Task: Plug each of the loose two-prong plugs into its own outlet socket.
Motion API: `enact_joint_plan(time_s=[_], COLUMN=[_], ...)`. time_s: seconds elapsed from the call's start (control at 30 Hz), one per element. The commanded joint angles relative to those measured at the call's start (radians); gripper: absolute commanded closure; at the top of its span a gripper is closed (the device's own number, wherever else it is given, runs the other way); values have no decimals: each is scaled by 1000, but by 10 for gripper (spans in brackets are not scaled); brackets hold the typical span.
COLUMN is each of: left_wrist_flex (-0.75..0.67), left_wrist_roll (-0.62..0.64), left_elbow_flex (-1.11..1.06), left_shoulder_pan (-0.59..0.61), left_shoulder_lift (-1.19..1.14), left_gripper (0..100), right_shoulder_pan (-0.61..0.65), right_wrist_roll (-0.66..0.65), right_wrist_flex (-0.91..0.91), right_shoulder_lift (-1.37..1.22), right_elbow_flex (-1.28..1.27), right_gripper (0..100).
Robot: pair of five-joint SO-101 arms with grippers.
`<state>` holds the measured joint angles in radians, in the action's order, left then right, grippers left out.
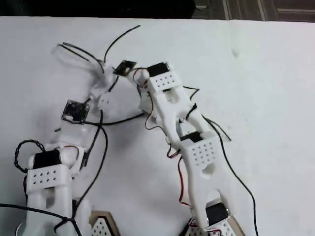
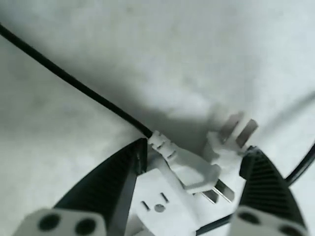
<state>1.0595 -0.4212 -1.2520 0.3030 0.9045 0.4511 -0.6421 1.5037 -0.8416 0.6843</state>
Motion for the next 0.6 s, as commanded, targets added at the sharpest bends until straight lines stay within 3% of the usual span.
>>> enact_joint_plan(time_s=[0.0,0.13,0.57], left_wrist_flex=[-18,-32,-34], left_wrist_roll=[0,0,0], left_elbow_flex=[3,2,2], left_shoulder_pan=[-5,-8,-5], left_shoulder_lift=[21,21,16], left_gripper=[865,865,866], right_shoulder_pan=[-12,-5,65], right_wrist_roll=[0,2,77], right_wrist_flex=[27,36,185], right_shoulder_lift=[2,47,234], right_elbow_flex=[23,23,18], right_gripper=[822,989,977])
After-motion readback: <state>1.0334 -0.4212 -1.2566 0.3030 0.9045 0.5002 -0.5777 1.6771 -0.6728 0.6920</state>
